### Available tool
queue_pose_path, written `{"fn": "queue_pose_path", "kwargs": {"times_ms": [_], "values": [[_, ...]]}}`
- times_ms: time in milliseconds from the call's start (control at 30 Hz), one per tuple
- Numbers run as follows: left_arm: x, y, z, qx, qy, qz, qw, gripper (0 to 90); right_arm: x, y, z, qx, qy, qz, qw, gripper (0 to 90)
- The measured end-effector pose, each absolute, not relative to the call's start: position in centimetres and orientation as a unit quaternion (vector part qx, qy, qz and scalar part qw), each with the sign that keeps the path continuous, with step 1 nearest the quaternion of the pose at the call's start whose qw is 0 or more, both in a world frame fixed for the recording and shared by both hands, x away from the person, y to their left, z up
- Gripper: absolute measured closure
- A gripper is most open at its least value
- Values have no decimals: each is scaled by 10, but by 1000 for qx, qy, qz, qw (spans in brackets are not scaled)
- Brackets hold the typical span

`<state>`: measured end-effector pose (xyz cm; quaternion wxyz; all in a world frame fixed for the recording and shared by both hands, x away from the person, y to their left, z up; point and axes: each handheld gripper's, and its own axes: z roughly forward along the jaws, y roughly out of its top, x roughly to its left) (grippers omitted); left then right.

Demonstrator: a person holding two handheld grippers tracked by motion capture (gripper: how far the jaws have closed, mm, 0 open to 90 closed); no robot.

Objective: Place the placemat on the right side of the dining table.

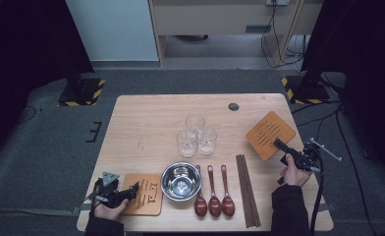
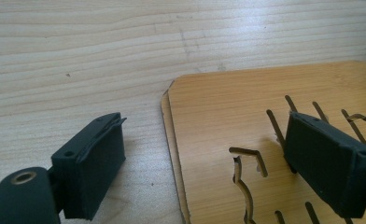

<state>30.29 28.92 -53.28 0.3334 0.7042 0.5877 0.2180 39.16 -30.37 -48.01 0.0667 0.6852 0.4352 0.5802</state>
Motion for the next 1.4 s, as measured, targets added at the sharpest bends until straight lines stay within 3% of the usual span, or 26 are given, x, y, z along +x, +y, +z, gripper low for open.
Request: {"fn": "queue_pose_path", "kwargs": {"times_ms": [1100, 1400], "values": [[303, 289, -533, 704, 587, 218, 334, 117, 388, -310, -506, 714, 429, 550, 69, 868], [303, 289, -533, 704, 587, 218, 334, 117, 388, -310, -508, 716, 439, 536, 88, 825]]}}
